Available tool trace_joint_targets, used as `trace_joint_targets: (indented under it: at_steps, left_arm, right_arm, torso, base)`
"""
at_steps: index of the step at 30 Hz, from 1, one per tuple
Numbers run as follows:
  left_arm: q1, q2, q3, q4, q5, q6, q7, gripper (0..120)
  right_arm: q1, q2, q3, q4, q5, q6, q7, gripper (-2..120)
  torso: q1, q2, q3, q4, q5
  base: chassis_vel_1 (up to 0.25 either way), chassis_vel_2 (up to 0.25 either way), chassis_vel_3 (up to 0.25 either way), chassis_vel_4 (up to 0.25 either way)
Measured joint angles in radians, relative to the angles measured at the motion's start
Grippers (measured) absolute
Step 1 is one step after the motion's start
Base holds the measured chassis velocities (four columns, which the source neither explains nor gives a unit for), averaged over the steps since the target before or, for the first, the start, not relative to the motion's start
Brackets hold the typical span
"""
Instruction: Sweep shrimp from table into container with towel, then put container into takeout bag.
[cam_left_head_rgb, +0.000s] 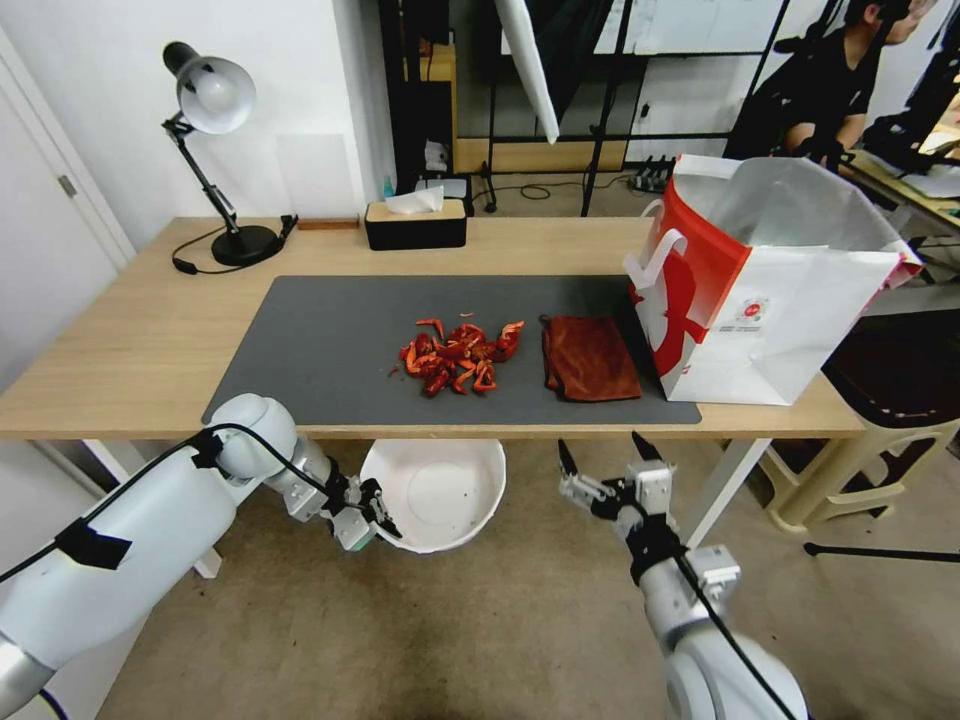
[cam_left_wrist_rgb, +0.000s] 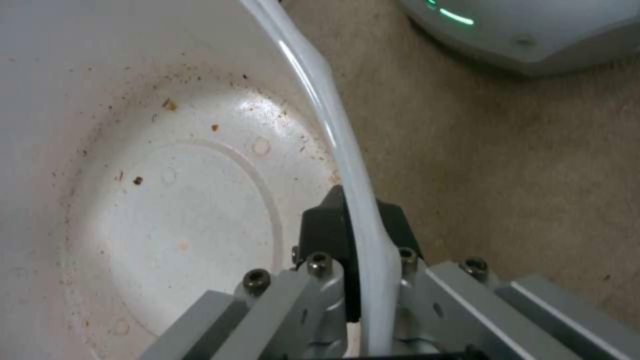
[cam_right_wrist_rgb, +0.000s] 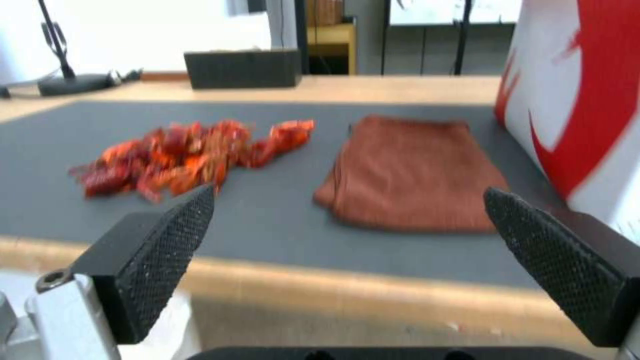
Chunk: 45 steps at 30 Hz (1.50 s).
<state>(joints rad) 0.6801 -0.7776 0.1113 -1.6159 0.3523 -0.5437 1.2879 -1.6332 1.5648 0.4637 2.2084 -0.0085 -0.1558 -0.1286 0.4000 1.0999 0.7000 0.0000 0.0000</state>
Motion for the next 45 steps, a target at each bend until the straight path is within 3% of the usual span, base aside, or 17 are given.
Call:
trace_joint_targets:
  at_steps: [6,12,21,23,24,26,30,34,45]
  left_arm:
    - [-0.002,0.001,0.002,-0.003,0.0,-0.003,-0.004,0]
    - [-0.001,0.01,0.003,-0.013,-0.001,-0.005,-0.008,0]
    - [0.01,0.017,0.0,-0.014,-0.001,-0.006,-0.011,0]
    - [0.019,0.022,-0.006,-0.015,-0.002,-0.01,-0.016,0]
    - [0.019,0.022,-0.006,-0.015,-0.002,-0.01,-0.016,0]
    - [0.023,0.023,-0.011,-0.011,-0.003,-0.015,-0.021,0]
    - [0.032,0.022,-0.012,-0.011,-0.003,-0.016,-0.022,0]
    - [0.04,0.022,-0.014,-0.01,-0.003,-0.018,-0.022,0]
    - [0.048,0.024,-0.023,-0.011,-0.004,-0.021,-0.027,0]
  right_arm:
    - [0.155,-0.068,-0.004,-0.061,0.097,-0.041,0.023,100]
    - [0.377,-0.182,-0.062,-0.181,0.224,-0.123,0.078,100]
    - [0.494,-0.242,-0.119,-0.243,0.293,-0.215,0.155,100]
    - [0.56,-0.258,-0.153,-0.272,0.348,-0.298,0.236,100]
    - [0.56,-0.258,-0.153,-0.272,0.348,-0.298,0.236,100]
    - [0.626,-0.26,-0.189,-0.304,0.43,-0.428,0.356,100]
    - [0.673,-0.247,-0.205,-0.34,0.495,-0.496,0.464,100]
    - [0.699,-0.237,-0.214,-0.361,0.525,-0.532,0.532,100]
    - [0.734,-0.228,-0.222,-0.39,0.562,-0.573,0.601,100]
  torso:
    - [0.0,0.0,0.0,-0.0002,0.0001]
    - [0.0,0.0,0.0,0.0001,0.0001]
    - [0.0,0.0,0.0,0.0,0.0]
    - [0.0,0.0,0.0,0.0,0.0]
    - [0.0,0.0,0.0,0.0,0.0]
    - [0.0,0.0,0.0,0.0,0.0]
    - [0.0,0.0,0.0,0.0,0.0]
    - [0.0,0.0,0.0,0.0,0.0]
    - [0.0,0.0,0.0,0.0001,0.0]
  base:
    - [0.0,0.0,0.0,0.0]
    - [0.0,0.0,0.0,0.0]
    - [0.0,0.0,0.0,0.0]
    - [0.0,0.0,0.0,0.0]
    - [0.0,0.0,0.0,0.0]
    - [0.0,0.0,0.0,0.0]
    - [0.0,0.0,0.0,0.0]
    - [0.0,0.0,0.0,0.0]
    - [0.0,0.0,0.0,0.0]
